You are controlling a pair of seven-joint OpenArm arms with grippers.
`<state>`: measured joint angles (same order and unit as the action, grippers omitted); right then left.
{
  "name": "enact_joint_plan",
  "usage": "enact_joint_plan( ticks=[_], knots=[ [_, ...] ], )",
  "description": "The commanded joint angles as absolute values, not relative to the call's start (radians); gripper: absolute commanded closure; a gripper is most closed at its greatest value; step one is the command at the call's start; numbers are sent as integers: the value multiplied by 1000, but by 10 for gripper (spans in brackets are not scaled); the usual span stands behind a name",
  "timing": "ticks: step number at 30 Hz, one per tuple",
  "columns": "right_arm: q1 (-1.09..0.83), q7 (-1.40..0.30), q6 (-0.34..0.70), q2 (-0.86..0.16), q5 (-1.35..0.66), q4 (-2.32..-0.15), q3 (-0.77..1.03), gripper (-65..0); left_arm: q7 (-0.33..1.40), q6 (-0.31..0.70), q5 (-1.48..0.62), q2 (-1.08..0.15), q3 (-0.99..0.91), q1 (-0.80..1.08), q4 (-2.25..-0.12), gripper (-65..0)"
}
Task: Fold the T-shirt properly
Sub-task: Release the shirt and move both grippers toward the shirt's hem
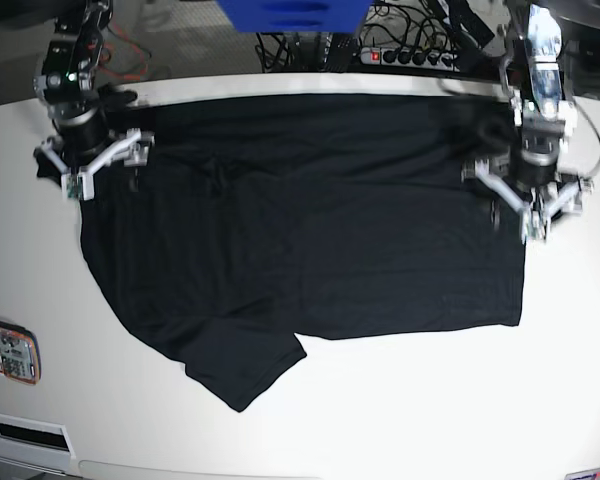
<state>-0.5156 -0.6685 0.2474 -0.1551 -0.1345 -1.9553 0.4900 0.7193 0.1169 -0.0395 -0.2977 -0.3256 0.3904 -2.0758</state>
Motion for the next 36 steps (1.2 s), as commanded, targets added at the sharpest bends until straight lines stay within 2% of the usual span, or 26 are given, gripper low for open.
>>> enact_joint_plan(
  ticks=[1, 4, 8, 13, 19, 29, 36],
  knots=[
    [-499, -651, 245, -166, -140, -1972, 496, -596, 713, 110, -24, -309, -331, 366, -2091, -463],
    [-446, -651, 245, -163, -140, -1979, 496, -596, 720, 111, 28, -309, -328, 260, -2091, -463],
    [-412, -653, 245, -165, -140, -1977, 496, -596, 843, 116, 85, -309, -321, 128, -2091, -463],
    [-351, -654, 245, -165, -140, -1974, 492, -596, 886, 203, 88, -309, -321, 25, -2045, -463],
    [-265, -789, 245, -163, -139, -1972, 435, -596, 878, 248, 79, -312, -321, -111, -1758, -463],
    [-266, -794, 245, -165, -139, -1972, 344, -596, 473, 255, 73, -467, -305, -291, -1129, -464],
    [-266, -794, 245, -165, -139, -1972, 344, -596, 151, 294, -90, -492, -232, -372, -773, -464]
  ],
)
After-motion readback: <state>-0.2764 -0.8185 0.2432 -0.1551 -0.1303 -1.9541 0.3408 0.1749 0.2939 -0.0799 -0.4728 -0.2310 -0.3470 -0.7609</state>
